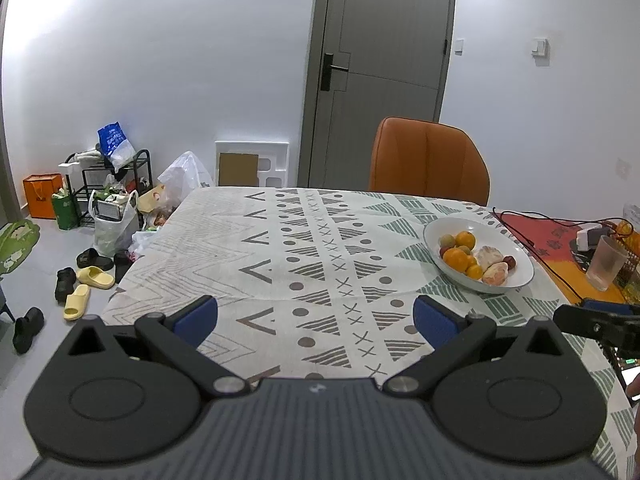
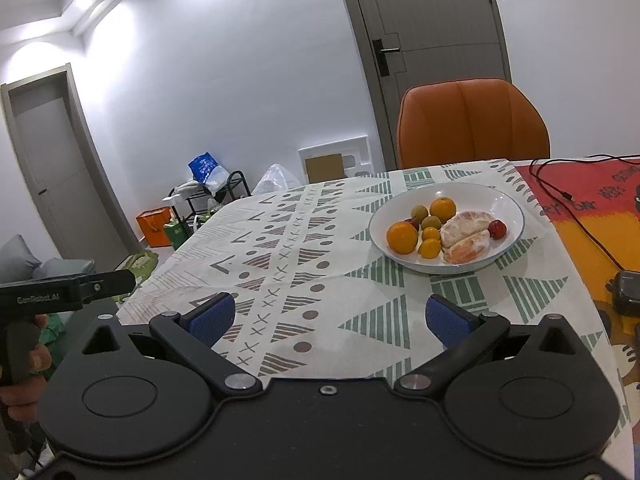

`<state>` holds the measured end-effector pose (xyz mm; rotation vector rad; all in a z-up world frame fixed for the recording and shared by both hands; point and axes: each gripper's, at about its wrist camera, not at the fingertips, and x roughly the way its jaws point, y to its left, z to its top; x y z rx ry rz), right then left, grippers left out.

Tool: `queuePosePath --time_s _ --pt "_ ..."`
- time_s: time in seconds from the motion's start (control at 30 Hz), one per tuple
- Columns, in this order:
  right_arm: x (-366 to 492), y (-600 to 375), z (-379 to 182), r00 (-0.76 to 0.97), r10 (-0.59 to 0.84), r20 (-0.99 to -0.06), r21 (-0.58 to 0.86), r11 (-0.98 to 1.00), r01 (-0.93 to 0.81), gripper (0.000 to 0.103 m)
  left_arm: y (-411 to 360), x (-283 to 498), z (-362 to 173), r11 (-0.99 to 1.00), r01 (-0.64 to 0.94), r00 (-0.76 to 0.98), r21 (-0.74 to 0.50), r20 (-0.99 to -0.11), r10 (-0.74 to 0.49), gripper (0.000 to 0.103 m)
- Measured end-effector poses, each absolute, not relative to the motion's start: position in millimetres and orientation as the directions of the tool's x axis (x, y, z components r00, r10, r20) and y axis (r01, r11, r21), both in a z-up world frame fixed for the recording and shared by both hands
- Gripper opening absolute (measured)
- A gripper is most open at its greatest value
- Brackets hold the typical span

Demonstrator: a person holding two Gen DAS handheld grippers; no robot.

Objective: Organize fruits

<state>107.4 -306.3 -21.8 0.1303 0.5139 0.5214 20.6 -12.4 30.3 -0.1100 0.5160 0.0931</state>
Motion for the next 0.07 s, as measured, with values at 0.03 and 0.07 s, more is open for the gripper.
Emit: queuePosePath --time_s 0.03,0.07 --pt "107.9 -306.9 -22.2 0.744 0.506 -0.436 0.25 0.862 -0.44 0.103 -12.4 20.6 30.2 0.99 -0.117 0.866 -0.085 -0.497 0.06 0.103" --pt "108.4 -307.5 -22.7 0.744 0.506 -0.437 0.252 0.862 -0.439 0.103 -12.5 20.6 30.2 0.989 -0.116 0.866 -0.086 -0.497 0.058 0.103"
